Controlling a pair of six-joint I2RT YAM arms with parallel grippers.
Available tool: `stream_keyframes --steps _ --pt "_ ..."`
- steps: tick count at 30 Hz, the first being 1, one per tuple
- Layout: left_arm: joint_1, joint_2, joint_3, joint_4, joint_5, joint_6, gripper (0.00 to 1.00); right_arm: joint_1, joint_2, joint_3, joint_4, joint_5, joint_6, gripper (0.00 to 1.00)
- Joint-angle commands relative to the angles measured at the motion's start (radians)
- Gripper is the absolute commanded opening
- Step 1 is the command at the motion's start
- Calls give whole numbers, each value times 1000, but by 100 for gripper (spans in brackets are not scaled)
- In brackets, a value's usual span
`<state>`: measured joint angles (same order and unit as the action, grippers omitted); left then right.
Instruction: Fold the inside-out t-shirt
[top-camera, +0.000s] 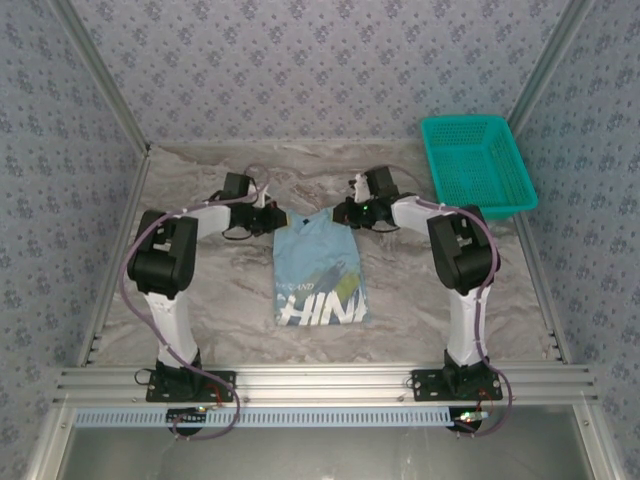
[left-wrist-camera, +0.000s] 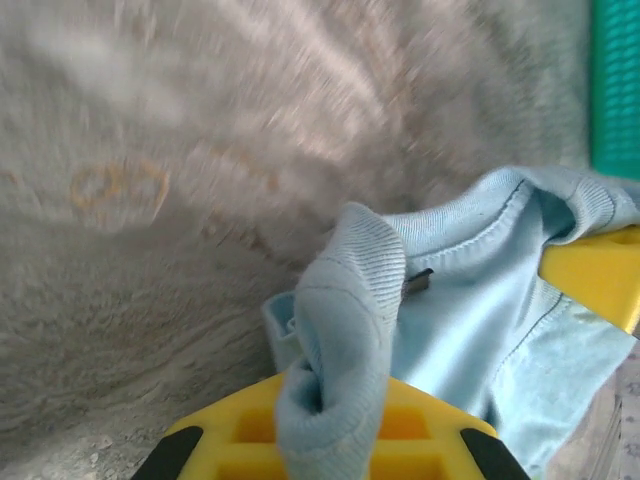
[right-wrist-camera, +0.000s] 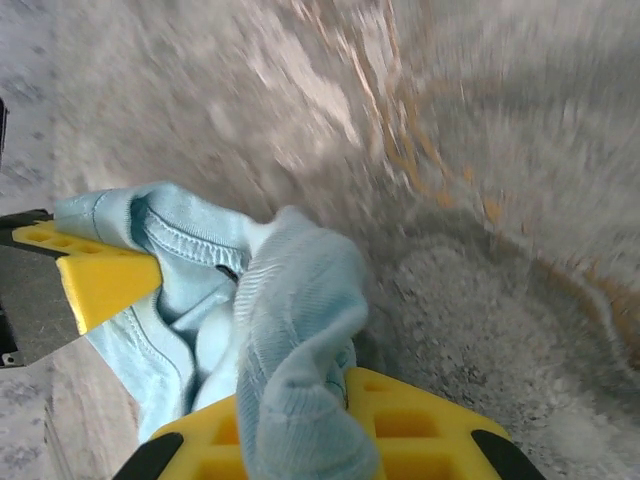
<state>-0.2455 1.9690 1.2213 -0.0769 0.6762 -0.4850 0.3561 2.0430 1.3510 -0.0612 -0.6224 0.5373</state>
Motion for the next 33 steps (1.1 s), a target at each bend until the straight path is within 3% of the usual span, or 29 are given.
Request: stream_keyframes --steps 1,8,13,18,23,28,33 --pt "15 -86 101 54 -4 -17 0 -24 -83 106 56 -30 13 1" --pt "23 -130 327 -7 -17 -6 0 -40 -116 317 65 -18 6 0" --pt "19 -214 355 -1 -1 12 0 -42 -209 296 132 -13 -52 0" --pt "-12 -327 165 47 18 38 0 -38 -349 47 222 -29 -113 0" --pt "-89 -466 -89 87 40 40 0 -16 -537 -319 315 -26 -143 1" --pt "-213 -613 -327 29 -25 45 0 63 -714 -655 353 28 -137 3" --pt "-282 -678 -478 47 -110 -28 0 127 -831 -853 378 123 -98 3"
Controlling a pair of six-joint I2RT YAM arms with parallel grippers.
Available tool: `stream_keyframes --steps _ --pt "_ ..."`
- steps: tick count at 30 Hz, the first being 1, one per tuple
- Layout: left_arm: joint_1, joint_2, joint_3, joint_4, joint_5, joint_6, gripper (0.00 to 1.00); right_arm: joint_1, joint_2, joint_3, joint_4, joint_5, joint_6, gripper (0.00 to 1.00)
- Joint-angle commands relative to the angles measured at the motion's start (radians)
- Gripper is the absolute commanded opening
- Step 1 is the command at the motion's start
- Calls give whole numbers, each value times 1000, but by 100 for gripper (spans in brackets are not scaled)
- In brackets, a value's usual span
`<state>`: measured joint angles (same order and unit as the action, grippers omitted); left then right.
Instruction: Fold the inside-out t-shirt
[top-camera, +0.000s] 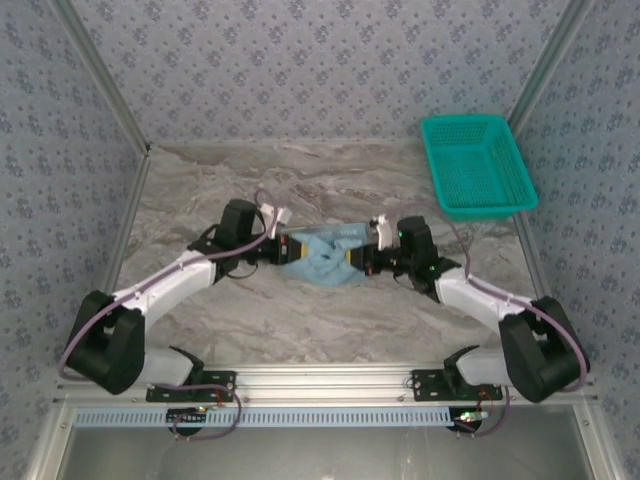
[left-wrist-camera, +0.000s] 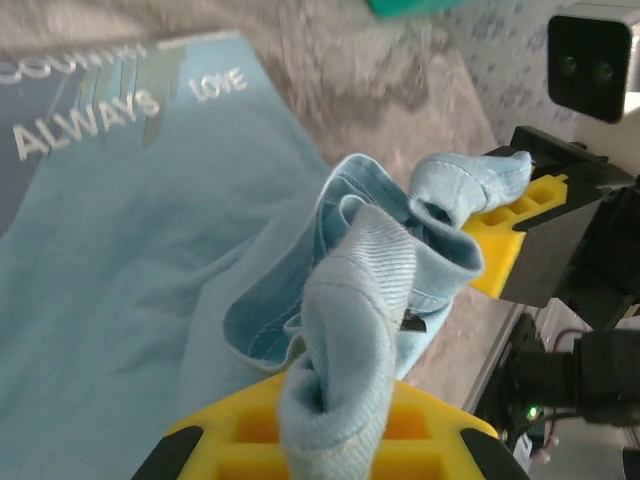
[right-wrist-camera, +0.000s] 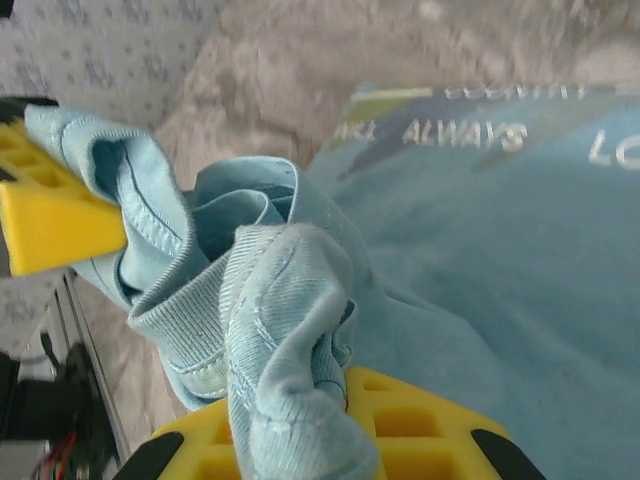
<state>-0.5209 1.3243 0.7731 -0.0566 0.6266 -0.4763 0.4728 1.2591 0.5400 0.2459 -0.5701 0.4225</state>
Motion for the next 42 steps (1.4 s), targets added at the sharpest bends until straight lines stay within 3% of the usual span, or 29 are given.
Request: stream_keyframes --steps 1,7,20,29,36,42 --pt "-8 -30 -39 38 -71 -45 0 11 -46 -53 70 77 21 3" --pt "1 61 8 40 -160 -36 0 -19 65 66 -47 119 13 4" --pt "121 295 137 71 -144 3 0 -67 475 477 -193 83 -32 7" --pt "196 470 198 212 -145 1 6 -99 735 714 -203 76 -18 12" --pt "229 571 209 312 -156 -8 23 -115 862 839 -332 130 -63 26" --pt "236 553 225 341 -150 -20 34 -153 839 833 -374 127 -62 34"
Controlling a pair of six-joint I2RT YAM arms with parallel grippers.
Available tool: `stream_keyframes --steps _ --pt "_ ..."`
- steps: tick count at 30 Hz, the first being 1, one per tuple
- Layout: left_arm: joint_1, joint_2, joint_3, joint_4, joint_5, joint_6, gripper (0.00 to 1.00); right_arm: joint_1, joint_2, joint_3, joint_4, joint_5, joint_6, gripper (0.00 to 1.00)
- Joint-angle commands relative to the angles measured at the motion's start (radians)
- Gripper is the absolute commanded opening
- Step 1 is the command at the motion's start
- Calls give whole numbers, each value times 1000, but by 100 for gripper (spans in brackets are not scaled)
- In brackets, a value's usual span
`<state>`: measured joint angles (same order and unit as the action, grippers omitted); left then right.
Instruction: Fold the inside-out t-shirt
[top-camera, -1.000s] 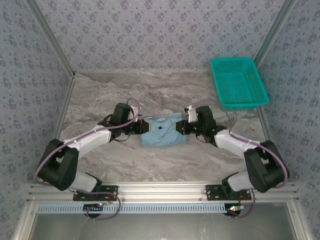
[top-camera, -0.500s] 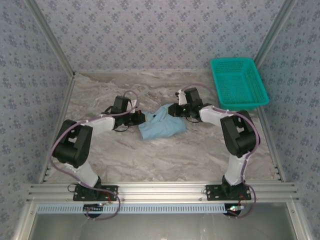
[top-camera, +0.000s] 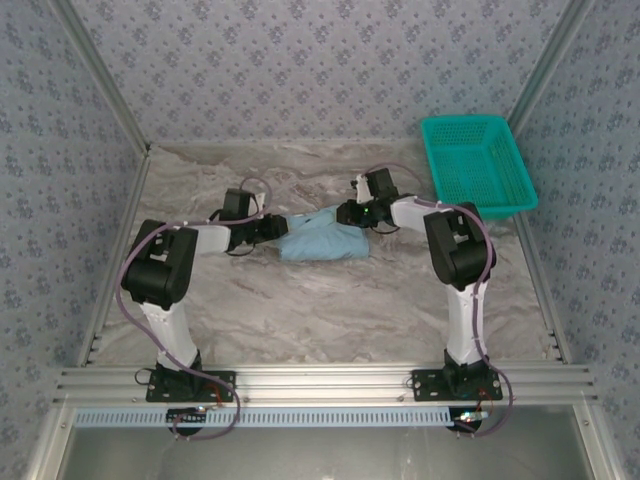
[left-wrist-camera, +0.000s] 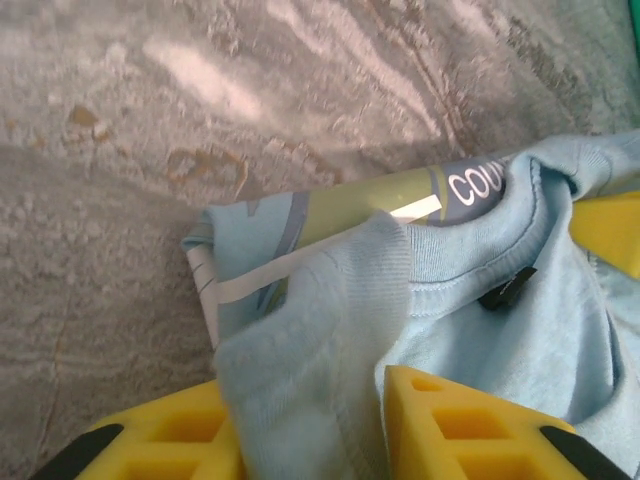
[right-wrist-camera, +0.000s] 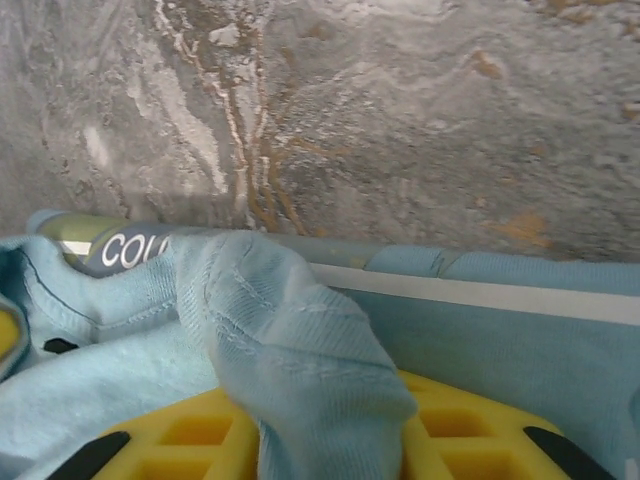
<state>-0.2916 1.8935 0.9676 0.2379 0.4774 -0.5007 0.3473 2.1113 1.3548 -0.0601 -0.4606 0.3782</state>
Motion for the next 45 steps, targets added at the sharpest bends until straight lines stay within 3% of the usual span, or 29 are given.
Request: stream_keyframes --steps 1,9,17,20,25,29,34,39,45 --pt "6 -22 45 30 -1 11 35 -34 -27 11 -69 2 -20 35" --pt "6 -27 137 -102 -10 81 38 -69 -161 -24 -115 -37 -74 49" --pt "-1 -201 48 -150 -141 64 54 -48 -332 -92 -204 193 -165 58" --pt "-6 -216 70 -245 -163 64 55 4 -338 -98 -187 199 -154 58" --pt "-89 -231 85 -282 -70 58 54 75 -229 -36 -158 151 -123 56" --pt "-171 -215 61 -333 -78 51 52 72 -137 -6 -146 103 -62 52" --pt "-182 -178 -36 -295 -147 62 52 41 -61 -3 -188 101 -39 47" --pt "-183 -127 -63 -273 -132 102 52 21 -57 -16 -209 102 -52 46" --pt "-180 -288 -71 -272 -161 138 54 11 -178 -18 -220 69 -96 50"
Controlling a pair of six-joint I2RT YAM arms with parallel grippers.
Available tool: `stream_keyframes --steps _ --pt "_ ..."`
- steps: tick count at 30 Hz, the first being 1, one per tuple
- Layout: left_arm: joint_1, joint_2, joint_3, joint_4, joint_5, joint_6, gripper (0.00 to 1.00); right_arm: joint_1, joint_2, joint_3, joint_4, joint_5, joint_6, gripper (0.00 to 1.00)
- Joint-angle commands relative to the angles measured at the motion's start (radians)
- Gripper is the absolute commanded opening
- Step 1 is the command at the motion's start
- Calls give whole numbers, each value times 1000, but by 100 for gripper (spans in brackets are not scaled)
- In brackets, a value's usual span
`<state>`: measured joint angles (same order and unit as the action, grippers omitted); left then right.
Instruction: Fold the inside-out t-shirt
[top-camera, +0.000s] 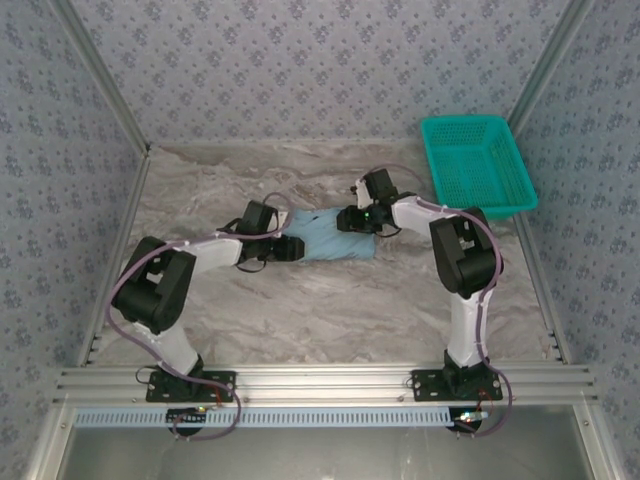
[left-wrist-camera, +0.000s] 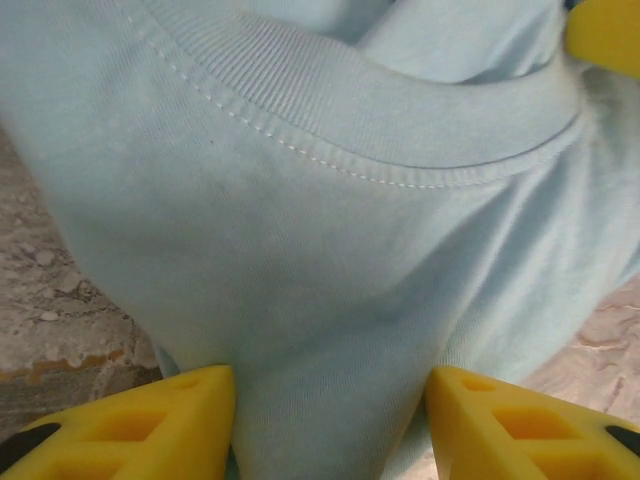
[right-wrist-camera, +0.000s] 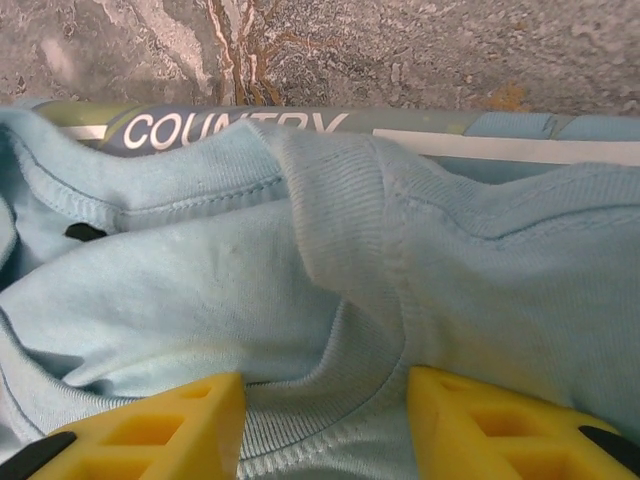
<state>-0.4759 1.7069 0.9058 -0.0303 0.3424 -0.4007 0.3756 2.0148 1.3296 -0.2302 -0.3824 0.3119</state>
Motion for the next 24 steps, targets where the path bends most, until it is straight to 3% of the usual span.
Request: stream_keyframes --steps 1,4,8,10,15,24 --pt "10 -132 -13 -4 -42 36 54 -19 -115 -9 -42 -17 -31 51" --pt "45 -165 4 -55 -77 -18 56 -32 -203 -69 -22 -22 -28 54" --pt "109 -73 93 -141 7 -106 62 -53 -274 -145 -32 24 2 59" --pt "126 -8 137 -143 79 -134 63 -65 -274 -179 -52 48 25 60" --pt "123 115 214 -125 134 -168 63 -74 -226 -218 -15 39 66 61" --pt "146 235 301 -141 130 -157 50 1 -111 -220 129 -31 165 44"
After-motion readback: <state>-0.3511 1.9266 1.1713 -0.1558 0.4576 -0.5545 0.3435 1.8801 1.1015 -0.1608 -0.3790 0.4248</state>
